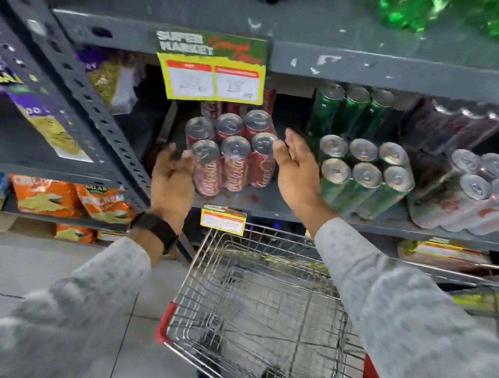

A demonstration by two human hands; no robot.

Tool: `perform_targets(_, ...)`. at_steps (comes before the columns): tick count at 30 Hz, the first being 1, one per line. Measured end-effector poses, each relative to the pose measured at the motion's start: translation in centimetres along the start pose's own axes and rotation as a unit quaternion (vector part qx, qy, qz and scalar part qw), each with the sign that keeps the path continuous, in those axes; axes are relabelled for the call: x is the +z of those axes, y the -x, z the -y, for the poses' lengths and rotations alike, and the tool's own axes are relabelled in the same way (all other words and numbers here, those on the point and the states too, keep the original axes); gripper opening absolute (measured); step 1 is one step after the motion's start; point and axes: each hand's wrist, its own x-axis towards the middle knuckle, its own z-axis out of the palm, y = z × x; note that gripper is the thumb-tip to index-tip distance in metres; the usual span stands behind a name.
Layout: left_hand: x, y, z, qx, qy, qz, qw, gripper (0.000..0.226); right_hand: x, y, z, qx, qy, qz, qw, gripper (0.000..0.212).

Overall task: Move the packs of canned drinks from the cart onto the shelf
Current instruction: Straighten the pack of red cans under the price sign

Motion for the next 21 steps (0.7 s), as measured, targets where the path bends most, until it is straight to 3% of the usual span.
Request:
perform_targets(2,0.4,-1.4,0.6,-0.033,-0.019,0.035,0.999,0.040,1.2,-1.3,-1.0,0.099,-0.073,0.022,0.992,0.061)
perform_targets(4,0.5,-2.2,1.2,-0.075,-0.026,0.082,0.993,0.060,1.9,-2.3,-1.7,0.137,-0.088,0.032,0.986,0.060)
perform_targets(6,0.4,-2.5,1.8,-0.100,-0.015,0.122,0.987,0.085,2.1,-2.8,-2.6,0.154,-0.131,0.037,0.979,0.039)
perform_targets(7,0.2,-2.8,2.5,-0.100,-0.008,0.136,0.986,0.087,2.2,-3.0,-2.9,0.156,-0.149,0.036,0.976,0.025)
perform_targets(14,-1.0,-4.3,2.8,-0.093,-0.008,0.147,0.985,0.087,2.4,-1.0,-3.5,0.151,-0.167,0.027,0.974,0.018)
perform_targets(16,-1.2,-4.2,2.4,-0.092,-0.006,0.156,0.983,0.077,2.5,-0.2,-4.2,0.141,-0.180,0.022,0.973,0.014)
perform_targets(21,-1.6,-4.4,2.0,-0.102,-0.004,0.167,0.981,0.072,3.0,1.9,-3.8,0.127,-0.189,0.014,0.974,0.024)
